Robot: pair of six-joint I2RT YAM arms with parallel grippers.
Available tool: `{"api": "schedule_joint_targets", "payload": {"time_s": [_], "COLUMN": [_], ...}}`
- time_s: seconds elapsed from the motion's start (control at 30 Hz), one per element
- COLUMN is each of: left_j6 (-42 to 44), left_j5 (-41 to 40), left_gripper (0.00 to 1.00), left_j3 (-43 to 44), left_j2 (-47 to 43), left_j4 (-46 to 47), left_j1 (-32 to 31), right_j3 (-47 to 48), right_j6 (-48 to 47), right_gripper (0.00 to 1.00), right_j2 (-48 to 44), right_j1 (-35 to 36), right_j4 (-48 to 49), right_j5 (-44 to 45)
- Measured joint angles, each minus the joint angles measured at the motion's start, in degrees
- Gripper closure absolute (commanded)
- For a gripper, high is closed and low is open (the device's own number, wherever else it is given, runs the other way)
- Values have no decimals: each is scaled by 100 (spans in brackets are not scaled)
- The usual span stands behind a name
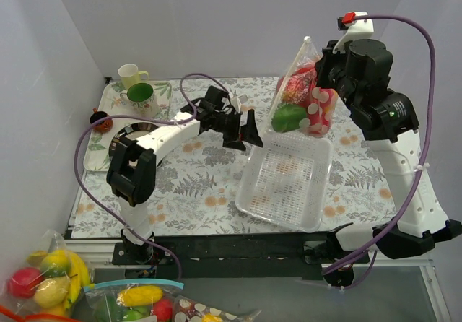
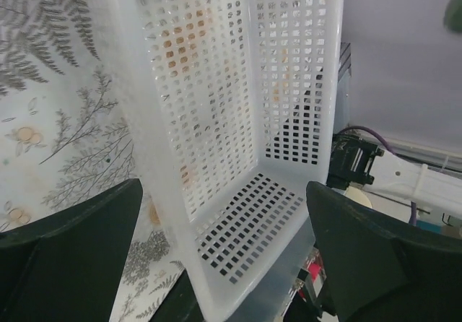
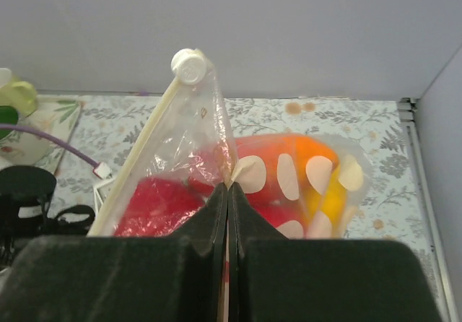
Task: Open the zip-top bag and remove the fake food
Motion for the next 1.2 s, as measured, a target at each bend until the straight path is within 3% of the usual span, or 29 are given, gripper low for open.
{"api": "schedule_joint_targets", "payload": {"time_s": [0.1, 0.27, 0.5, 0.6, 0.77, 0.97, 1.2], "left_j6": [223, 765, 1432, 1847, 3045, 4603, 6199], "left_j5": [-79, -872, -1290, -815, 634, 1923, 2754], "left_gripper": [2, 2, 2, 2, 2, 2, 2], "left_j3": [0, -236, -778, -752, -518, -422, 435], "left_j2": [-380, -931, -1602, -1899, -2450, -2970, -2632], "left_j4": [-160, -330, -319, -354, -848, -2216, -3947], "left_j1": [332, 1047, 2562, 2940, 3696, 4629, 5309], "right_j3": [0, -125, -328, -334, -411, -997, -1499], "right_j6": [98, 356, 798, 901, 1060, 1296, 1628], "right_gripper": [99, 99, 99, 99, 99, 99, 99], "right_j2": [-7, 4, 238, 509, 1139, 1727, 2081], "right_j1": [24, 98, 874, 1353, 1987, 2385, 2750], "right_j4": [-85, -166, 179, 470, 964, 1757, 2500], "right_j5": [-313, -874, -1567, -1744, -2031, -2247, -1869]}}
